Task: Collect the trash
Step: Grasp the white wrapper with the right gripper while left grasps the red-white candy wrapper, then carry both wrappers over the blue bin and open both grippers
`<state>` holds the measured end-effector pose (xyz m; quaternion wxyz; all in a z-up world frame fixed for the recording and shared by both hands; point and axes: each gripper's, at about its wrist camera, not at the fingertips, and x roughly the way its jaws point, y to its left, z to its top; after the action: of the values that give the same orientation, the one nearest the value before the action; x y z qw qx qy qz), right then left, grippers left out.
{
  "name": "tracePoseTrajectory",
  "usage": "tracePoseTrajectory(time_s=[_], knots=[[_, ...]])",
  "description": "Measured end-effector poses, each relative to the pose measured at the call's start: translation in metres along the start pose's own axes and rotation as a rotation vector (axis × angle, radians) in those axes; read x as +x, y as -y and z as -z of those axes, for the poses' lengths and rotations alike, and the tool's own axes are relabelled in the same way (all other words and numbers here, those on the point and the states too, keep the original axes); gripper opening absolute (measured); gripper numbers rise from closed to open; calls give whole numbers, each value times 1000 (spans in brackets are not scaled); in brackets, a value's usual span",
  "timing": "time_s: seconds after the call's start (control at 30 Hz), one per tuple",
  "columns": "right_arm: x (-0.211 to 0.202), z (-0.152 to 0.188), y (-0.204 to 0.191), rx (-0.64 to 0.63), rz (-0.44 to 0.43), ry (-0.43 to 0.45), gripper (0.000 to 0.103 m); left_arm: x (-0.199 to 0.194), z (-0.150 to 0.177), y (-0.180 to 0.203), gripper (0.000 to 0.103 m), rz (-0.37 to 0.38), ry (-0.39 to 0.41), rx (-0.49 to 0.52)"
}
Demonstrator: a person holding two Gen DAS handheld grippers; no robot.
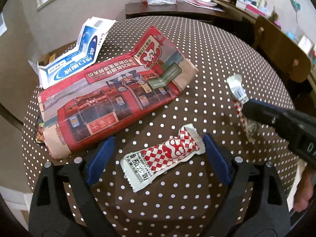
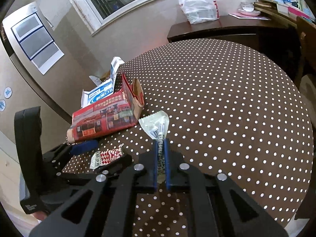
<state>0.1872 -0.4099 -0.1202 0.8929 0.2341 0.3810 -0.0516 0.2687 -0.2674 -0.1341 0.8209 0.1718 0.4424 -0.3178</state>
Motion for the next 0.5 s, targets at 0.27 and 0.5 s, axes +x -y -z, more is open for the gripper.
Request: tracePoseTrajectory(time_s=[0.27,0.5], knots=[[-1,3,-4,10,-4,-6,7,-17,14,0,35,11,22,12],[-13,8,-25,-22,-17,14,7,-27,23,-10,27,-8,10,-26]])
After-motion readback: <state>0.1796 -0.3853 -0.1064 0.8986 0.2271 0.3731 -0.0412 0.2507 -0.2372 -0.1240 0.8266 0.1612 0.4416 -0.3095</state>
